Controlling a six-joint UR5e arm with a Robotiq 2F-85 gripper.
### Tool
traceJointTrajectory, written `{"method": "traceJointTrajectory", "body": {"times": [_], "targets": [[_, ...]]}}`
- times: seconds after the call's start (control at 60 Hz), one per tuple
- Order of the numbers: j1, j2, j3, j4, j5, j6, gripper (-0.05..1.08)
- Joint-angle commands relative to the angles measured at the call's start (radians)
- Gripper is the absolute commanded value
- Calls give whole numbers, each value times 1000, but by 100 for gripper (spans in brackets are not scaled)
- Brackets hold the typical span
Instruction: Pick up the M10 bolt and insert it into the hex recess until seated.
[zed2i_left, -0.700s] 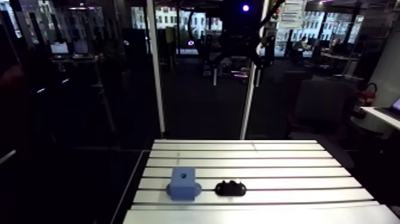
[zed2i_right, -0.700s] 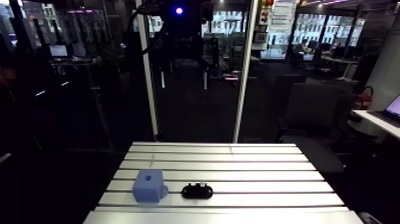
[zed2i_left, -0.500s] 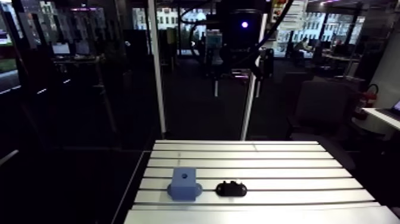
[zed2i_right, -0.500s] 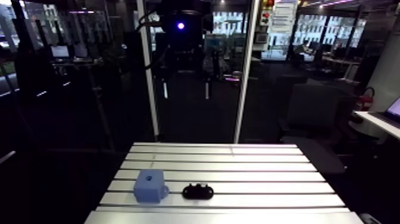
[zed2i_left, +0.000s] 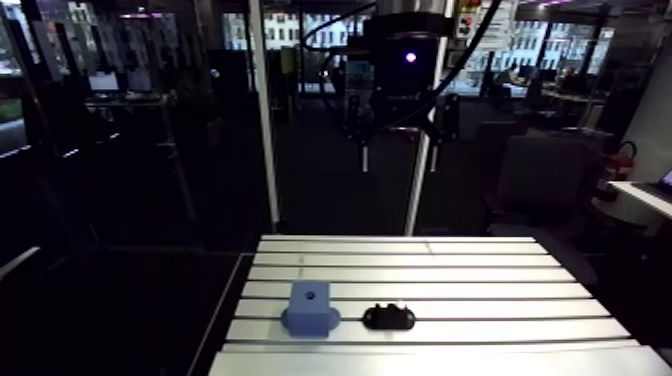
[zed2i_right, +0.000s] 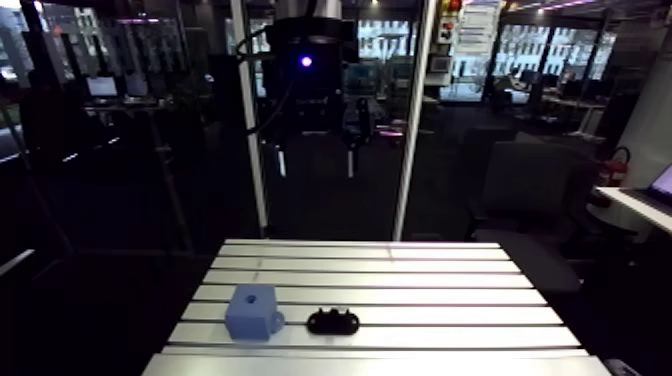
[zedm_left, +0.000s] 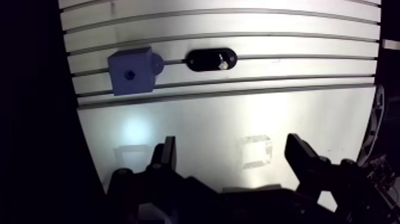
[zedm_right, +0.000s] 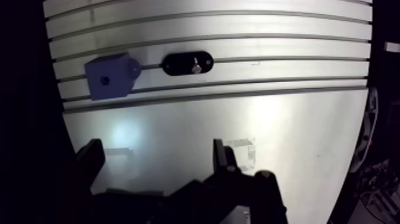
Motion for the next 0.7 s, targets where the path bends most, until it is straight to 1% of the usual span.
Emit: {"method": "traceJointTrajectory", "body": {"times": [0.017,0.05,0.083,0.1,0.117,0.133,0.15,0.167,0.183,0.2,0.217,0.233,0.267,0.3,0.333,0.35,0.367,0.383,0.4,0.417,0.45,0.5,0.517,0.533,0.55,0.567,0.583,0.6,0.617,0.633,0.667,0.7], "targets": [[-2,-4,10,-28,-2,-54,1],[-4,-7,16,-44,-4,-80,1],[-5,-16,32,-84,-5,-139,1],[-5,-16,32,-84,-5,-139,1],[-3,-19,44,-111,-5,-171,1],[-3,-19,44,-111,-5,-171,1],[-4,-21,55,-143,-5,-205,1],[-4,-21,55,-143,-5,-205,1],[-6,-23,68,-173,-5,-238,1],[-6,-23,68,-173,-5,-238,1],[-7,-24,82,-203,-7,-269,1],[-7,-24,82,-203,-7,-269,1],[-9,-31,115,-259,-6,-327,1],[-9,-31,115,-259,-6,-327,1],[-5,-42,156,-302,-7,-379,1],[-5,-42,156,-302,-7,-379,1],[-9,-47,174,-328,-6,-407,1],[-9,-47,174,-328,-6,-407,1],[-11,-54,197,-351,-4,-432,1],[-11,-54,197,-351,-4,-432,1],[-11,-66,242,-394,-7,-467,1],[-15,-71,259,-417,-2,-480,1],[-17,-76,280,-440,2,-488,1],[-17,-76,280,-440,2,-488,1],[-18,-80,303,-462,1,-499,1],[-18,-80,303,-462,1,-499,1],[-18,-86,323,-485,3,-508,1],[-18,-86,323,-485,3,-508,1],[-18,-92,339,-505,5,-520,1],[-18,-92,339,-505,5,-520,1],[-19,-102,374,-543,4,-539,1],[-19,-103,387,-558,4,-544,1]]}}
